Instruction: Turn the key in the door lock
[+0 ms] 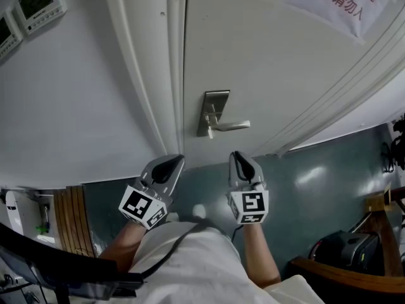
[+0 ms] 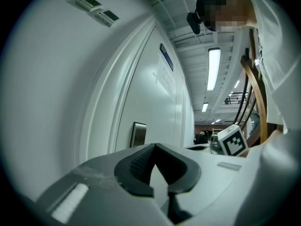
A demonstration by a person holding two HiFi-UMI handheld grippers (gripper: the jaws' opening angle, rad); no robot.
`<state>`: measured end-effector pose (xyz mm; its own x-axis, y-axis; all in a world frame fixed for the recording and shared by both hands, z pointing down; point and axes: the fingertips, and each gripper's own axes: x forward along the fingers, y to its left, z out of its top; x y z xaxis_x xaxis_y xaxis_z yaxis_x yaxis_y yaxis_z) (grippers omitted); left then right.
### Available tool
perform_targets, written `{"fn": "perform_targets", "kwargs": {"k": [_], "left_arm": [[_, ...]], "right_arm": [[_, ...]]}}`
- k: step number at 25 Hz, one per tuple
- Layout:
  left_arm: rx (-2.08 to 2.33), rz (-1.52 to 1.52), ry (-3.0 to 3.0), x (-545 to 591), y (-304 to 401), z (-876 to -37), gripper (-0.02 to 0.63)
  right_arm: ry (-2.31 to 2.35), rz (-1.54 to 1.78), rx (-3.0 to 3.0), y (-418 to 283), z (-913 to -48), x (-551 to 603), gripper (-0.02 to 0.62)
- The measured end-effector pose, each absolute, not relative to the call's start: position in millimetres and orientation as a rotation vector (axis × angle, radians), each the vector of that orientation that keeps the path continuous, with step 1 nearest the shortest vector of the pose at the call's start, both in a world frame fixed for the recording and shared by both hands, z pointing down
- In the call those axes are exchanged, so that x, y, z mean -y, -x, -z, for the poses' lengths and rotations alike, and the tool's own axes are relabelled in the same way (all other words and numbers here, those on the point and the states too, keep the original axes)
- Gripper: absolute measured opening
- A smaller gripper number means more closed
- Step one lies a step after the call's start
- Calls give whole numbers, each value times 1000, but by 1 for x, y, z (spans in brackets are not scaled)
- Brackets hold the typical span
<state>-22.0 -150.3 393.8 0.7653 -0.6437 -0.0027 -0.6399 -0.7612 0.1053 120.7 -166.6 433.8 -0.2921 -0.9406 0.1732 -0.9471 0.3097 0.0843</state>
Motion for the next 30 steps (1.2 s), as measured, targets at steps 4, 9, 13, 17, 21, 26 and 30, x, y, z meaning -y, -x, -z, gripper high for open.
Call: {"fn": "perform_targets", "kwargs": {"k": [4,9,13,17,21,26,30], "left_arm": [[1043,77,-2858,152,21,-387,6],[1096,41,-2838,158,28,-391,6],[1104,29,-2839,161,31,-393,6],[1092,39,-2838,163,32,-392,5],[1080,52,-2834,165,33,-392,6],[1070,35,-2833,166,34,-396,6],[1075,29,-2831,167,35,-398,6]], "right_arm": [[-1777,-160,2491,-114,-416,150,21],[-1772,-202,2564,-103,-405,144,9],[-1774,-210,2589,-99,-400,147,9],[-1768,-241,2620,-96,-398,149,8],[-1763,-273,2626,-93,-403,149,8],[-1750,-285,2612,-90,-410,152,8],[-1731,-257,2575,-87,-418,156,8]]}}
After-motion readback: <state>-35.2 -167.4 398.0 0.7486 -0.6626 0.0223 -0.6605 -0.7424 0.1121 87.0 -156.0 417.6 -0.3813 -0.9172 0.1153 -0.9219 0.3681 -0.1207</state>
